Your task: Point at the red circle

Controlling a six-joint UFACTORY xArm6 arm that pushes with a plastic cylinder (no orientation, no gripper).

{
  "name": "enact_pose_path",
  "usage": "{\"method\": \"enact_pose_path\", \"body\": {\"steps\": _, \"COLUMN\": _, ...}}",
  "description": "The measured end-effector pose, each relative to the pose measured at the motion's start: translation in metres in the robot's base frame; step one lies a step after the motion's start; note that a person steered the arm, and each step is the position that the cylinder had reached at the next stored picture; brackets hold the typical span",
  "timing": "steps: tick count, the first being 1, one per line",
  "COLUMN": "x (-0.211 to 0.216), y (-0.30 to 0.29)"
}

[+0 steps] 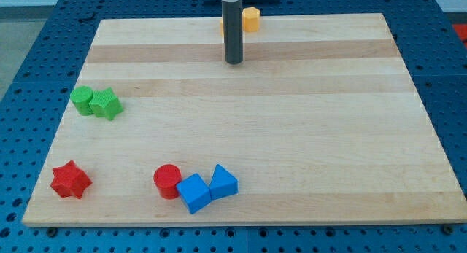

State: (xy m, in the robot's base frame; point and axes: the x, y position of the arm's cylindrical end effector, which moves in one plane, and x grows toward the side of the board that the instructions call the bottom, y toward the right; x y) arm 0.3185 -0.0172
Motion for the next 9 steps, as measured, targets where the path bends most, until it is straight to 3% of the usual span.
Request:
{"method": "enact_pose_path", "body": {"steps": 1, "x": 0.001, "y": 0.0}}
{"method": "enact_pose_path", "body": {"steps": 4, "x": 0.101, "y": 0.007}}
{"method": "enact_pose_path", "body": {"steps": 7, "x": 0.173, "y": -0.104}}
{"method": "enact_pose_path", "body": {"steps": 9, "x": 0.225, "y": -0.133}}
